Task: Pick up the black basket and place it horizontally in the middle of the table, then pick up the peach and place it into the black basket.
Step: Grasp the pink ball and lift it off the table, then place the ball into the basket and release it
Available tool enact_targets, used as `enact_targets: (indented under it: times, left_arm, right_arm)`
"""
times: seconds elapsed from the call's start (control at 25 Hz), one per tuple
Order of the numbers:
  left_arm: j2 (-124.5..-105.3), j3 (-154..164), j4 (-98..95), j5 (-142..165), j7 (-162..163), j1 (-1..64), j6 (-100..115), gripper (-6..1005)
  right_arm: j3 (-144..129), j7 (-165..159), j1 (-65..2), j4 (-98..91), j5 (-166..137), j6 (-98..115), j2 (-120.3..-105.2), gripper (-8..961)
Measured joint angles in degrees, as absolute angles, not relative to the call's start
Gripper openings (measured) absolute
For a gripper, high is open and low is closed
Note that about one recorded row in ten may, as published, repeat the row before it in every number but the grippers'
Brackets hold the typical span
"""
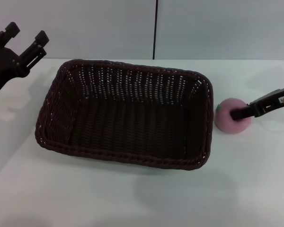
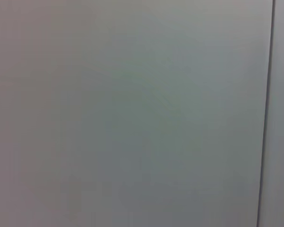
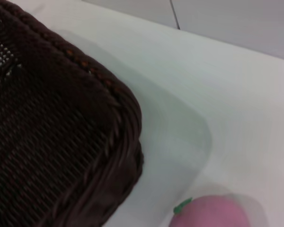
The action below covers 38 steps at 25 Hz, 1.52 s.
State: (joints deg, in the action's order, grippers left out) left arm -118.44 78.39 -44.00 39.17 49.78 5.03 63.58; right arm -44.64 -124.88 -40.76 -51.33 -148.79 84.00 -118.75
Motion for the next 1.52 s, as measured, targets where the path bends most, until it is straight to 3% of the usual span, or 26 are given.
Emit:
enact_targets:
  times: [0.32, 0.76, 1.44, 1.52]
  left_arm:
    - [-118.57, 78.35, -42.75, 39.11, 50.07, 5.51, 64.28, 805]
    - [-118.37, 78.21, -42.52, 39.09, 50.26, 5.21, 64.42, 805]
    - [-118.29, 77.65, -42.40, 39.11, 50.18, 3.09, 66.14, 805]
    - [-118.29, 77.54, -42.38, 39.11, 50.26, 2.92, 66.22, 805]
  right_arm:
    - [-44.67, -124.18, -38.31, -53.47, -141.03, 84.13, -118.58, 313]
    - [-53.39, -138.82, -28.59, -86.55, -135.63, 86.50, -119.23, 209]
    - [-74.28, -135.46, -37.52, -72.04, -119.59, 75.61, -118.96, 98]
    - [-74.19, -134.29, -37.74, -70.59, -117.55, 75.80, -118.91, 156]
